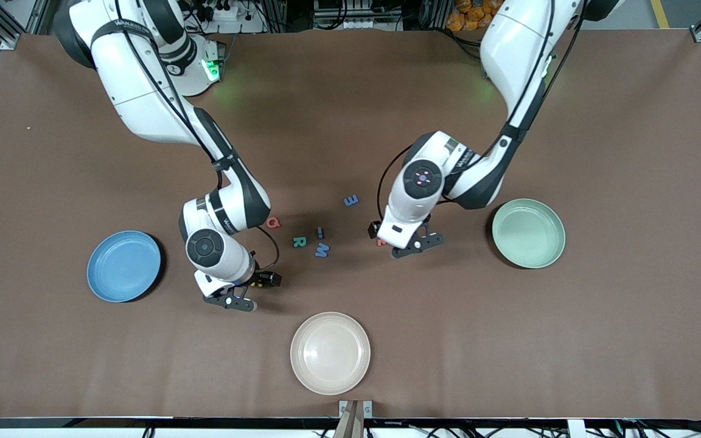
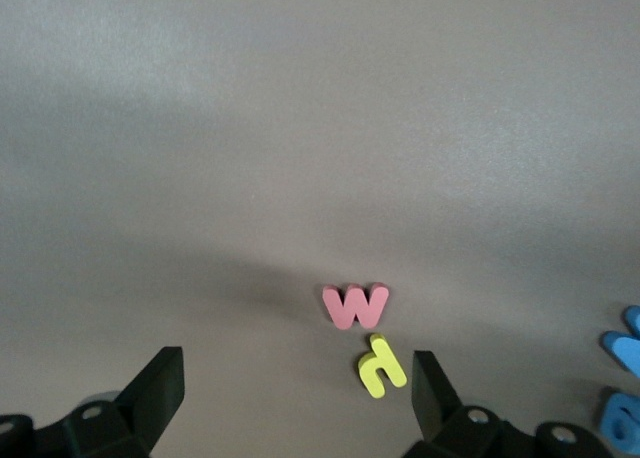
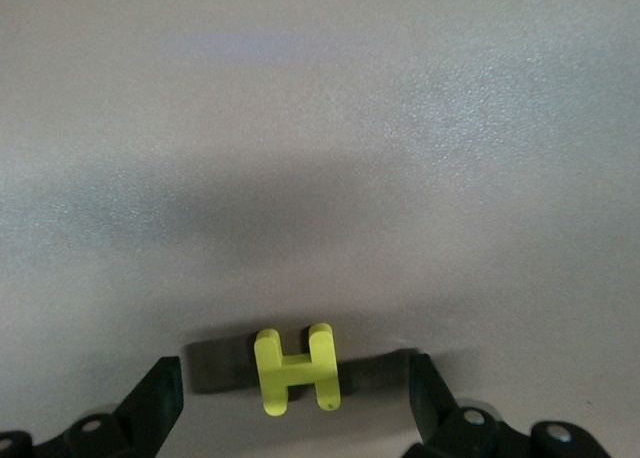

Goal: Sort uppercase to blue plate, lowercase to green plate
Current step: 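Drop the H onto the blue plate while the left gripper lowers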

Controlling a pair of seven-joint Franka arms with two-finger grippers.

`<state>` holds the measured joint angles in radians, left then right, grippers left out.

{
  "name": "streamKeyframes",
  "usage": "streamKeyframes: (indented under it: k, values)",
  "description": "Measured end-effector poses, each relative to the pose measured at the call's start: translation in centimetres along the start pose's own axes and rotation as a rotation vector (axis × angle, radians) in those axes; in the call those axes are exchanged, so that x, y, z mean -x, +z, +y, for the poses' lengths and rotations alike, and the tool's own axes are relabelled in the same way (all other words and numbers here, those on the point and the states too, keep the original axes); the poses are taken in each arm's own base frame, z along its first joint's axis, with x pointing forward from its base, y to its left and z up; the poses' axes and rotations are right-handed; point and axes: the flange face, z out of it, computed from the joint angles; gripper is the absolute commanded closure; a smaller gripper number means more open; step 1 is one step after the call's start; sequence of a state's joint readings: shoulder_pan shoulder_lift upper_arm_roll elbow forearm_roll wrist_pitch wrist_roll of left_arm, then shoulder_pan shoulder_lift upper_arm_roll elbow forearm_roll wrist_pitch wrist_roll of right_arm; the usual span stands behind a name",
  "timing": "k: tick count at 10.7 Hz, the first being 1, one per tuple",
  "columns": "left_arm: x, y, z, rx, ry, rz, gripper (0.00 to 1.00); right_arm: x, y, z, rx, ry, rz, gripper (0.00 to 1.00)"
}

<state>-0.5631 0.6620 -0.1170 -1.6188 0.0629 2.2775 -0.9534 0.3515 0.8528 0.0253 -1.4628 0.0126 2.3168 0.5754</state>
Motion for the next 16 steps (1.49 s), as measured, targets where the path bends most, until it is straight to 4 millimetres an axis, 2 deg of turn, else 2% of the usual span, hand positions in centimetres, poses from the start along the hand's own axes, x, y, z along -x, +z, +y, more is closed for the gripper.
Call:
streamKeyframes:
  k: [1,2,7,10,11,13,14,16]
  values:
    - [0.1,-0.1,0.2,-0.031,0.077,0.046,0.00,-0.1,0.0,0.1,0.011,-0.011,0.007,0.81]
    - [0.4,-0.2,0.5,-0.056,0.174,0.082,0.00,-0.1,0.0,0.2,0.042,-0.042,0.027,1.00]
    - [1.5,-0.6,1.5,-0.081,0.781,0.081,0.00,-0.6,-0.8,0.4,0.083,-0.084,0.068,1.00]
    - [-0.2,-0.8,0.4,-0.083,1.049,0.067,0.00,-0.7,-1.0,0.9,0.099,-0.078,0.051,1.00]
    - [-1.0,-0.9,-0.2,-0.080,1.108,0.063,0.00,-1.0,-1.7,1.5,0.111,-0.068,0.040,1.00]
    - [-1.9,-0.9,-1.0,-0.075,1.189,0.063,0.00,-2.0,-4.8,2.8,0.120,-0.048,0.040,1.00]
    - [-1.8,-0.8,-0.8,-0.069,1.240,0.072,0.00,-2.7,-6.6,3.8,0.118,-0.065,0.047,1.00]
    - [-0.9,-0.2,-0.1,-0.049,1.333,0.086,0.00,-4.0,-9.1,7.8,0.123,-0.141,0.041,1.00]
